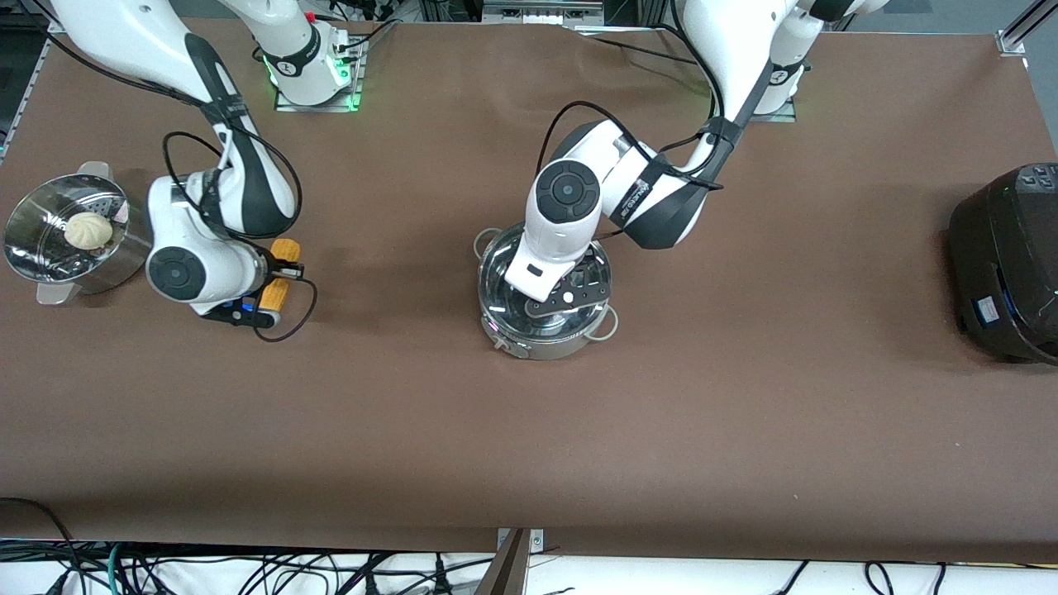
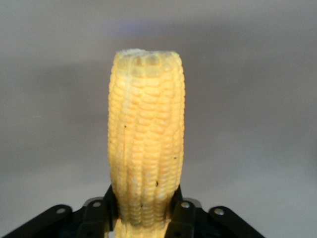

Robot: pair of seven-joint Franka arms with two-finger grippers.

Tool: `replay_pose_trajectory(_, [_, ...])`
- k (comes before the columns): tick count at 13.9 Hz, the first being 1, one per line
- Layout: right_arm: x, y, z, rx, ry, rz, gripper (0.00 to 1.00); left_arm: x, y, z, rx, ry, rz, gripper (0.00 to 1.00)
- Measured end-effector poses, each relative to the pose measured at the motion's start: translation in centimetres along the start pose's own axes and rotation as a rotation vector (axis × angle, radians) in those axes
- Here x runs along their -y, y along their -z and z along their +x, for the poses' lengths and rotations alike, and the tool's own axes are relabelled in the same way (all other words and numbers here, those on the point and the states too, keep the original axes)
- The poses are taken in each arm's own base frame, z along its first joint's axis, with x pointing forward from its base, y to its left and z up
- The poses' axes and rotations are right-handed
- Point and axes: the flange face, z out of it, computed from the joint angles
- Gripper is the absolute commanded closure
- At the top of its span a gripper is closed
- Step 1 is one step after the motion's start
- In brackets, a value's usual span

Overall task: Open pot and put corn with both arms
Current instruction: 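Lift the lid off with the left gripper while the right gripper carries corn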

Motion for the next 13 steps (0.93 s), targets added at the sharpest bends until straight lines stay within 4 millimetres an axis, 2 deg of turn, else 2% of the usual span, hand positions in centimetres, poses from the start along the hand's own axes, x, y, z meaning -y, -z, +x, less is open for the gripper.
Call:
replay_pose_trajectory(3, [0.8,7.0,-0.1,-0.045,0.01,0.006,1.0,1.9,5.0,0.1,0.02,0.017,-0.003,1.0])
replay_pose_trajectory(5, [1.6,11.1,-0.6,-0.065,0.022,0.018,1.0,4.4,8.4,1.6,0.014,-0.022,-0.013,1.0])
replay_pose_trajectory(6, [2.3,13.1,-1.2,-0.071,0.033,0.039,1.0,6.1,9.1,2.9,0.019,-0.043,-0.008,1.0])
replay_pose_trajectory(9, [5.8,17.7,-3.4,-0.064,0.084,0.171,1.0,13.2,7.8,8.5,0.054,-0.092,0.02,1.0])
replay_pose_trajectory(11, [9.3,18.9,-5.1,-0.08,0.139,0.193,1.0,19.2,7.1,11.4,0.072,-0.148,0.048,1.0])
replay_pose_trajectory(13, [13.8,19.2,-6.6,-0.125,0.182,0.199,1.0,26.2,7.6,12.6,0.078,-0.195,0.054,1.0])
